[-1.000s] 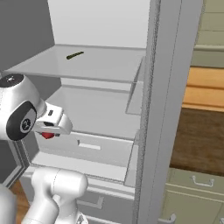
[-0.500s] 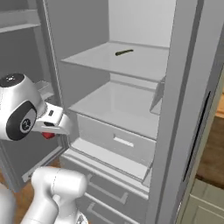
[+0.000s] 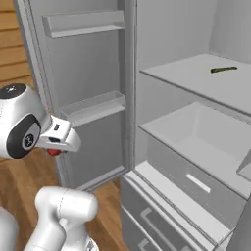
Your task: Take the strawberry from the fridge and place it on top of the pancake, located on the dining counter.
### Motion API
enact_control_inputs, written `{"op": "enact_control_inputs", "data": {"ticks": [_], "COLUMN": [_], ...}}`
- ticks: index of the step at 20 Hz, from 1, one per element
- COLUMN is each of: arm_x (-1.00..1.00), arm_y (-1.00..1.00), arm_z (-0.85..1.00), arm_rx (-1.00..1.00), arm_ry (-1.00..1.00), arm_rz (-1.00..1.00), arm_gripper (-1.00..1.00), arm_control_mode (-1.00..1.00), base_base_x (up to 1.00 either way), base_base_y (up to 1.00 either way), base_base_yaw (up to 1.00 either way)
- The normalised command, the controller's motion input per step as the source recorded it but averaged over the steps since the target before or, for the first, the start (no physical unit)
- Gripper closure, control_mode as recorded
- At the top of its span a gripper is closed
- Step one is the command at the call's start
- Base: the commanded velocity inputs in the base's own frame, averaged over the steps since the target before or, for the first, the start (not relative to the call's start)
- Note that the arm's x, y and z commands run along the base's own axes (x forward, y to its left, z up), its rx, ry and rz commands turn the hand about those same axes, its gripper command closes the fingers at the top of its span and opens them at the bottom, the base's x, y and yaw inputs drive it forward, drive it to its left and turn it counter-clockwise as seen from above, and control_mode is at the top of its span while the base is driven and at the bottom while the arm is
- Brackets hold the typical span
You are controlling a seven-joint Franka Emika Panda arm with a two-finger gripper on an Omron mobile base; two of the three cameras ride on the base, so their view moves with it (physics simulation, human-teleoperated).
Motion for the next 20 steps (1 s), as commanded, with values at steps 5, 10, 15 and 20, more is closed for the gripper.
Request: {"op": "enact_control_inputs", "data": {"ticks": [5, 10, 15, 20], "arm_x": [0.00, 0.00, 0.00, 0.00], "arm_y": [0.00, 0.00, 0.00, 0.00], "arm_z": [0.00, 0.00, 0.00, 0.00], "arm_rx": [0.00, 0.00, 0.00, 0.00], "arm_ry": [0.00, 0.00, 0.00, 0.00], "arm_rz": [0.00, 0.00, 0.00, 0.00], "arm_gripper": [1.00, 1.00, 1.00, 1.00], "arm_control_mode": [1.00, 1.00, 1.00, 1.00], "base_base_x": [-0.68, -0.99, -0.71, -0.05], "base_base_y": [0.13, 0.49, 0.88, 0.61], "base_base_yaw": [0.75, 0.60, 0.54, 0.41]}}
